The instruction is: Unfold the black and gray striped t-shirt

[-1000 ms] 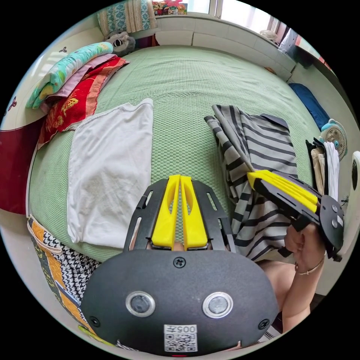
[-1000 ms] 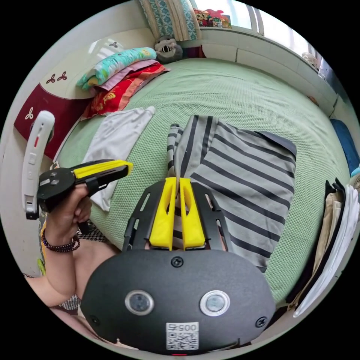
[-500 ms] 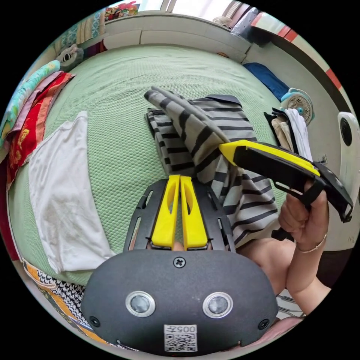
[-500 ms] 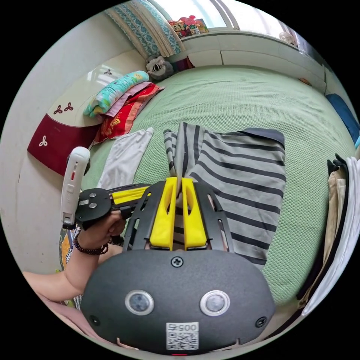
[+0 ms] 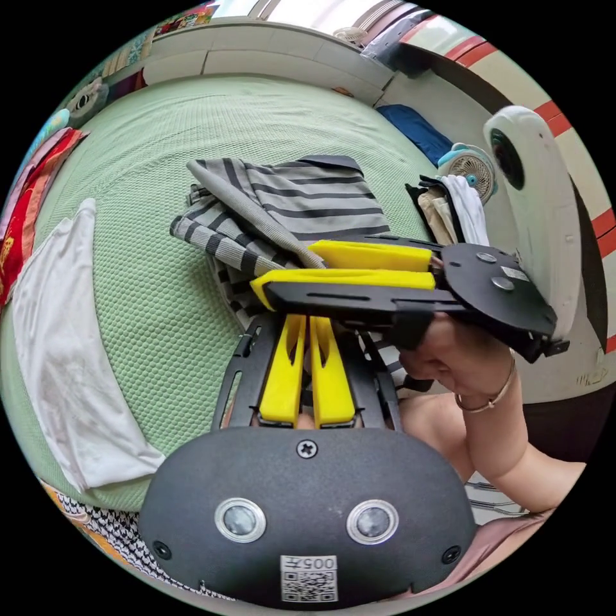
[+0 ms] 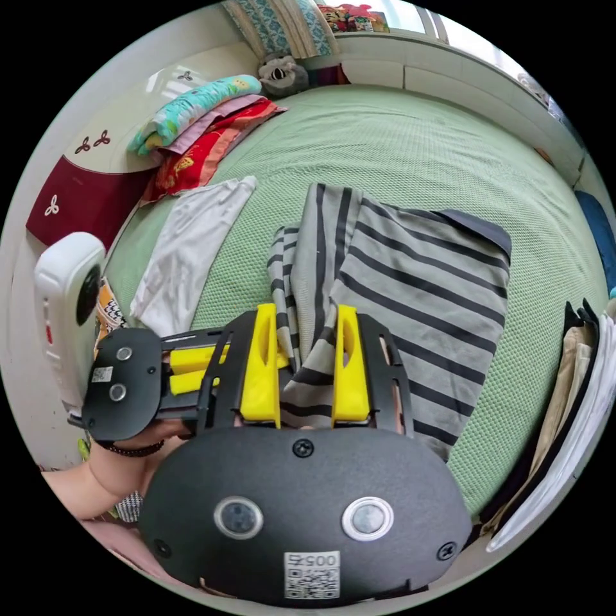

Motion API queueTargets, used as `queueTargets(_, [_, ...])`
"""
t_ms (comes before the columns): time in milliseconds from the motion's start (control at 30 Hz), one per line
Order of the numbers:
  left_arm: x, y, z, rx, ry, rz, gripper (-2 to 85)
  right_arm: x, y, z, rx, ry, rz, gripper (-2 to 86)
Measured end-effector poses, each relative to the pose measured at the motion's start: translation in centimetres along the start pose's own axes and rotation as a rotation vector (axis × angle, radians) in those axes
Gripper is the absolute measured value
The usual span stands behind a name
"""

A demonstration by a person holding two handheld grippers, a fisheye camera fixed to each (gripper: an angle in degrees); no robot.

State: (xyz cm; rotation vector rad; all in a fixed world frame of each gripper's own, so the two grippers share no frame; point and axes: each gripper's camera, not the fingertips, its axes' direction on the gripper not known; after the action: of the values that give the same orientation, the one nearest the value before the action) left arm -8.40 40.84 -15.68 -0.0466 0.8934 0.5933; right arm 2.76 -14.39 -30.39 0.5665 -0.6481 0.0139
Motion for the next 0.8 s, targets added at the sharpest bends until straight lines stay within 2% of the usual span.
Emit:
queueTargets(100, [0.0,0.1,-0.5,0.010,0.034,0.021,-0.4,0.6,0.0,0.7,-0.015,0.092,0.033,3.7])
queueTargets(267, [-2.1,0.9,-3.9,0.146,-0.163,-0.123,1.7,3.4,1.7,-2.6,0.086,0.033,0.094,0.3])
queueTargets(367, [-3.5,0.6,-2.7,0.077,-0.096,-0.185,7.6,5.8,3.3,-5.0,0.137,0.008,0.150,0.1])
queueTargets(433, [-3.3,0.2,-1.2,0.016,-0.050,-0.174,13.4,7.1,4.3,-6.0,0.158,0.005,0.173,0.1])
queueTargets(500, [-2.3,-0.1,0.1,-0.030,-0.050,-0.143,15.8,8.8,5.5,-6.9,0.174,-0.013,0.214,0.2])
queueTargets(633, [1.3,0.0,0.8,-0.060,-0.255,-0.082,12.4,10.4,6.8,-7.8,0.188,-0.067,0.250,0.2])
queueTargets(733, [3.1,0.4,-0.1,-0.024,-0.248,-0.052,5.4,10.4,7.6,-8.5,0.193,-0.044,0.237,0.2])
queueTargets(800, [3.7,0.5,-0.6,-0.024,-0.261,-0.043,4.9,10.2,8.1,-9.1,0.206,-0.024,0.218,0.1])
